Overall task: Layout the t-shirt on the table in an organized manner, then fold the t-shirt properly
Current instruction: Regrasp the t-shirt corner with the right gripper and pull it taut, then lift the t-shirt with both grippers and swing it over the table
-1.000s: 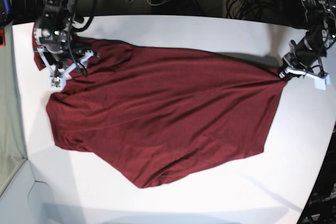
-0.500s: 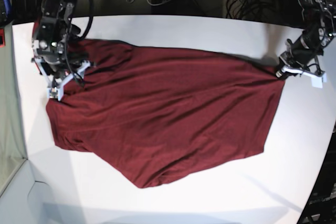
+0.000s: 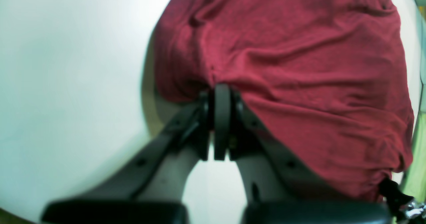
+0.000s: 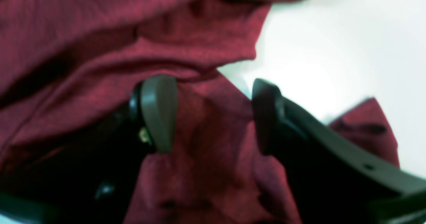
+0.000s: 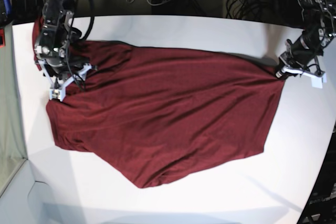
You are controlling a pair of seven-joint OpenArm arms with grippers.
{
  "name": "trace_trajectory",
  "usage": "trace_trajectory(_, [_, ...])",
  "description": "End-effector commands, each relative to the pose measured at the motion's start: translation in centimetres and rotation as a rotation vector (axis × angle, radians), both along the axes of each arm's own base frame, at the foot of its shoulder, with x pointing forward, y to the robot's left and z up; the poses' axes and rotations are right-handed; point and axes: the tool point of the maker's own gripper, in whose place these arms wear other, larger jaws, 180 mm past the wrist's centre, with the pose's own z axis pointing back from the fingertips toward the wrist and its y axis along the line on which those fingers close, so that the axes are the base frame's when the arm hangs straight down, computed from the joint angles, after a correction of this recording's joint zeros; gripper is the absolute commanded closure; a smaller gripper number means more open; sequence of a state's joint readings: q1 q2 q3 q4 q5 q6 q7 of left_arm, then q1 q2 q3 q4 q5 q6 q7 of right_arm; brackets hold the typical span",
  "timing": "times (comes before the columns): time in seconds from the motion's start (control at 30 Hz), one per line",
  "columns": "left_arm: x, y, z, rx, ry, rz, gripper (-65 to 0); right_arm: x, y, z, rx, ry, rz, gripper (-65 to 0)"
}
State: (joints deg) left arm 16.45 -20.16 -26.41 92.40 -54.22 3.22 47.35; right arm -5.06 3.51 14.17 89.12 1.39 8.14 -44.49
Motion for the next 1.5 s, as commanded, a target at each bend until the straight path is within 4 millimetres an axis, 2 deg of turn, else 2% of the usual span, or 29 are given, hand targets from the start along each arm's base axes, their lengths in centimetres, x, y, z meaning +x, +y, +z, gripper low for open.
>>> trace_trajectory(0.0, [0.3, 0.7, 0.4, -0.003, -0.008, 0.014, -0.1, -0.5, -0.1, -0.8, -0.006, 0.046, 0.007, -27.3])
trace_trajectory(0.13, [-0.5, 1.2, -1.1, -0.018, 0.036, 0.037, -0.1, -1.5, -0.4, -2.1, -0.004, 0.094, 0.004, -2.3])
trace_trajectory(0.17, [-0.6, 1.2, -1.3, -0.019, 0.040, 0.039, -0.1, -1.8, -0.5, -2.3, -0.004, 0.103, 0.002, 0.0])
trace_trajectory(0.2, [-0.5, 1.2, -1.2, -0.020, 0.038, 0.038, -0.1, -2.1, -0.5, -2.3, -0.007, 0.108, 0.001, 0.0])
trace_trajectory(0.3, [0.0, 0.9, -0.3, -0.022, 0.011, 0.029, -0.1, -1.5, -0.8, -0.2, -0.033, 0.043, 0.008, 0.0])
trace_trajectory(0.43, [2.4, 0.0, 3.1, -0.004, -0.097, -0.003, -0.1, 0.4, -0.7, 5.4, -0.080, -0.116, 0.024, 0.0])
trace_trajectory(0.57, [5.1, -2.5, 7.5, -0.024, -0.245, -0.029, -0.1, 2.3, -0.3, 12.0, -0.128, -0.301, 0.041, 0.0])
trace_trajectory(0.7, [6.8, -4.0, 11.9, -0.011, -0.376, -0.065, -0.1, 3.9, -0.2, 16.5, -0.157, -0.426, 0.047, 0.0])
trace_trajectory(0.8, [7.9, -4.6, 14.2, -0.013, -0.445, -0.071, -0.1, 4.8, -1.9, 18.3, -0.189, -0.472, 0.013, 0.0])
trace_trajectory(0.97, [9.2, -4.1, 15.8, 0.002, -0.494, -0.063, -0.1, 4.9, -5.2, 20.2, -0.220, -0.515, -0.080, 0.0])
trace_trajectory(1.03, [9.6, -4.1, 16.3, 0.004, -0.508, -0.062, -0.1, 4.9, -5.8, 20.6, -0.226, -0.526, -0.097, 0.0])
trace_trajectory(1.17, [10.8, -4.3, 17.6, -0.006, -0.547, -0.063, -0.1, 5.1, -5.7, 20.9, -0.235, -0.532, -0.071, 0.0])
trace_trajectory(1.27, [12.8, -3.6, 17.9, -0.036, -0.553, -0.040, -0.1, 5.9, -5.4, 21.9, -0.239, -0.558, -0.051, 0.0])
trace_trajectory(1.37, [15.8, -2.8, 18.9, -0.079, -0.573, -0.011, -0.1, 7.9, -5.1, 24.2, -0.238, -0.621, -0.035, 0.0])
trace_trajectory(1.47, [19.8, -3.4, 20.2, -0.115, -0.573, -0.031, -0.1, 10.5, -5.9, 27.8, -0.245, -0.705, -0.043, 0.0])
